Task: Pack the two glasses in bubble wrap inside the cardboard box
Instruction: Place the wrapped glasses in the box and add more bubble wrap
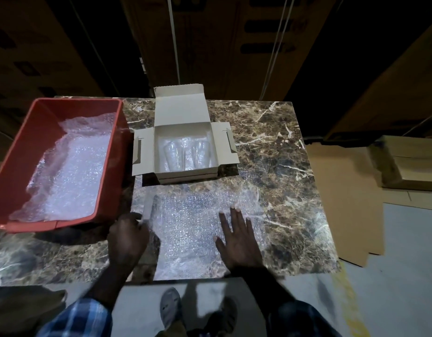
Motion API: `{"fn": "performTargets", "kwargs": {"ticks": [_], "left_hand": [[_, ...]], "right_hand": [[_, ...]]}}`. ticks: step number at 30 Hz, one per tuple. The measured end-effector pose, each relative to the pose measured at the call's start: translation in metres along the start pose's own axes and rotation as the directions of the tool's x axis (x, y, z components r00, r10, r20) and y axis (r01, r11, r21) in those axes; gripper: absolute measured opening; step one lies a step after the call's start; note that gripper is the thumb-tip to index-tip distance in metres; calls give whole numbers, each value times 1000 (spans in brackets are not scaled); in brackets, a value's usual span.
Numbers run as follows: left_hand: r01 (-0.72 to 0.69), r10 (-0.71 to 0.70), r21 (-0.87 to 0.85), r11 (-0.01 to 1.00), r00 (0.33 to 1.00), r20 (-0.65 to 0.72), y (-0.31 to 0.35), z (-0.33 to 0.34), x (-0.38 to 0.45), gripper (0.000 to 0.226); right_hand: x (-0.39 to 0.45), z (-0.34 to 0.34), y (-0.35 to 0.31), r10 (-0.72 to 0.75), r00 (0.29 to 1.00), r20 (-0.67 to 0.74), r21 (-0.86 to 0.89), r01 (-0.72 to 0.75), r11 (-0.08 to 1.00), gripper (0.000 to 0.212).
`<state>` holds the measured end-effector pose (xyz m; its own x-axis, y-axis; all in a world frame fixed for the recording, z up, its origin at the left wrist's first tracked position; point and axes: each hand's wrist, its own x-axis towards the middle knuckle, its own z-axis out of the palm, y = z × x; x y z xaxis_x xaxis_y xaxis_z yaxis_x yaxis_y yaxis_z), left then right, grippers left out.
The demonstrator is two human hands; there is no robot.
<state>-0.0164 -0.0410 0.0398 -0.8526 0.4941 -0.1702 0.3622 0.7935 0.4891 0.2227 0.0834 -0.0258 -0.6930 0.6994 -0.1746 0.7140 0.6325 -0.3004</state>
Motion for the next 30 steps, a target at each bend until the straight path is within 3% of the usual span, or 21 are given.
{"fn": "performTargets", "kwargs": {"ticks": [2,5,8,10,12,14,16,19,22,25,30], "left_hand": [[-51,52,22,998,998,-20,2,-7,2,8],[-197,195,-18,980,978,-75,13,-8,1,22],[-295,290,-87,951,955,-63,37,1,-15,14],[-335,333,-116,935,942,-34,55,11,-31,7],[-370,374,-127,920,928,6,70,24,-47,13],[-399,410,-143,906,910,56,81,36,-59,21],[-448,469,-181,876,877,101,89,44,-67,22],[-475,549,-314,822,807,219,95,48,-77,38],[-417,523,-404,814,829,198,87,47,-80,50],[-504,572,-311,806,798,189,72,57,-72,59],[-649,639,-94,755,697,326,61,84,-67,70]], "right_hand": [[-2,9,-5,25,1000,-4,11,-25,1000,64],[0,3,-8,27,997,-66,52,-24,998,64],[7,-16,-18,71,993,-89,287,-42,957,61],[11,-32,-32,225,974,-31,631,-156,760,55],[16,-45,-44,323,938,126,863,-264,431,53],[21,-51,-47,304,921,242,924,-315,217,48],[21,-58,-44,304,919,252,940,-308,149,36],[28,-59,-30,430,861,271,929,-351,116,20],[33,-58,-13,516,820,247,882,-410,230,7],[35,-68,5,551,810,202,840,-432,328,9],[42,-75,32,531,818,222,726,-502,470,12]]}}
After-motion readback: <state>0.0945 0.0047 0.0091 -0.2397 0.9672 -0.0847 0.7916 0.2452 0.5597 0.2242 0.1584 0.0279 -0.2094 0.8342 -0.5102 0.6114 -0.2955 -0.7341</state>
